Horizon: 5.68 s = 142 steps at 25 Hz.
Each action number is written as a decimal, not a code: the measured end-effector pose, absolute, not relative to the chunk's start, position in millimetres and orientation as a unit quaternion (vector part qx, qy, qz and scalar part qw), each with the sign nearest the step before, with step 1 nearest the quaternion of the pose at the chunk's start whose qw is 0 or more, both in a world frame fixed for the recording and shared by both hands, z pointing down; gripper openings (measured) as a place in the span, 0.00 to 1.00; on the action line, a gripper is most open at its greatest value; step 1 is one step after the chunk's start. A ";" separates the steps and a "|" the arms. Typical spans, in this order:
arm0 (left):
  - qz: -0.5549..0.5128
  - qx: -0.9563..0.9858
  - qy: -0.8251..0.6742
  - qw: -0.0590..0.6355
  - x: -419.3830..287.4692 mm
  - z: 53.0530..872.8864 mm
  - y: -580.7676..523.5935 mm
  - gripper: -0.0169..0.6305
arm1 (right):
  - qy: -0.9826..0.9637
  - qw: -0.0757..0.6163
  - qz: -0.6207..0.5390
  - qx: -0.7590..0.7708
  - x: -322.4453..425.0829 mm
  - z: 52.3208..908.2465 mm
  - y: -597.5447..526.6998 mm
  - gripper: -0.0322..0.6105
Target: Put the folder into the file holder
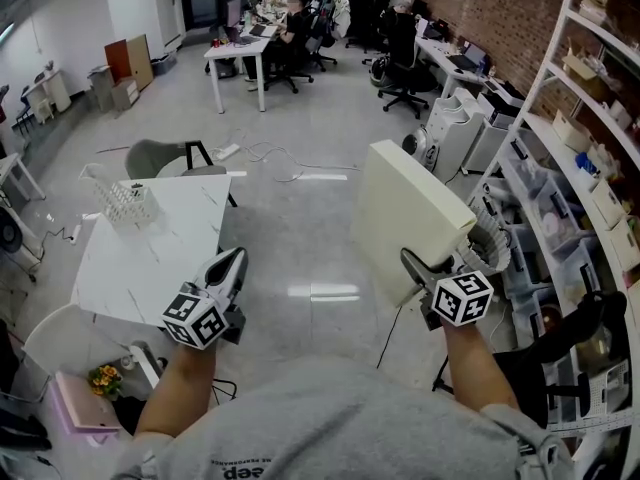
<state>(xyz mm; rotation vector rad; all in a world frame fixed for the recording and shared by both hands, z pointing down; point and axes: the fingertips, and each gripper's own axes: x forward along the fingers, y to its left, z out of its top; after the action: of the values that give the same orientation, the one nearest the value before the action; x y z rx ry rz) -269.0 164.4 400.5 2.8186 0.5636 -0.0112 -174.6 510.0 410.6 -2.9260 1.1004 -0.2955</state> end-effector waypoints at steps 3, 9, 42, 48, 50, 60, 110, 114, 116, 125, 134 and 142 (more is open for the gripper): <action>-0.005 0.973 0.191 0.131 -267.8 398.9 173.2 0.12 | 0.355 0.003 -0.092 -0.930 -172.5 410.1 517.8 0.48; -0.007 0.975 0.179 0.128 -266.2 394.2 198.9 0.12 | 0.368 0.009 -0.086 -0.926 -164.7 406.3 539.6 0.48; -0.005 0.960 0.255 0.119 63.9 399.0 29.8 0.12 | 0.339 0.029 -0.073 -0.938 117.2 397.9 355.7 0.48; -0.004 0.961 0.244 0.131 128.0 403.0 -36.1 0.12 | 0.340 0.028 -0.087 -0.936 185.1 401.4 297.4 0.48; -0.003 0.962 0.237 0.136 143.4 407.1 -51.1 0.12 | 0.343 0.027 -0.091 -0.934 203.5 403.8 285.1 0.48; 0.016 0.971 0.200 0.129 244.2 421.7 -41.2 0.12 | 0.376 0.032 -0.101 -0.921 322.2 422.0 294.8 0.48; -0.058 0.915 -0.381 0.123 -38.5 434.7 -378.0 0.12 | 0.811 -0.030 -0.056 -0.581 263.8 346.5 -326.1 0.47; -0.067 0.892 -0.431 0.123 -103.9 442.4 -387.4 0.12 | 0.842 -0.030 -0.063 -0.535 187.6 350.1 -376.6 0.47; -0.069 0.883 -0.448 0.123 -127.7 447.1 -390.2 0.11 | 0.851 -0.028 -0.067 -0.519 157.2 352.5 -397.7 0.47; -0.066 0.860 -0.490 0.128 -207.7 467.9 -404.6 0.11 | 0.866 -0.026 -0.080 -0.493 53.1 367.3 -475.7 0.47; -0.062 0.850 -0.505 0.137 -242.7 489.5 -414.7 0.12 | 0.857 -0.038 -0.062 -0.509 13.9 389.5 -507.5 0.47; -0.056 0.848 -0.505 0.152 -255.4 505.1 -419.2 0.12 | 0.852 -0.036 -0.053 -0.519 -6.4 403.1 -522.4 0.47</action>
<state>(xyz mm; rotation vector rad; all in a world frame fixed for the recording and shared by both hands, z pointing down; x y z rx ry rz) -255.4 -419.2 505.1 2.4339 -1.4485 -0.1618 -6.4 -522.4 403.1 -1.6682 2.7413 -0.1718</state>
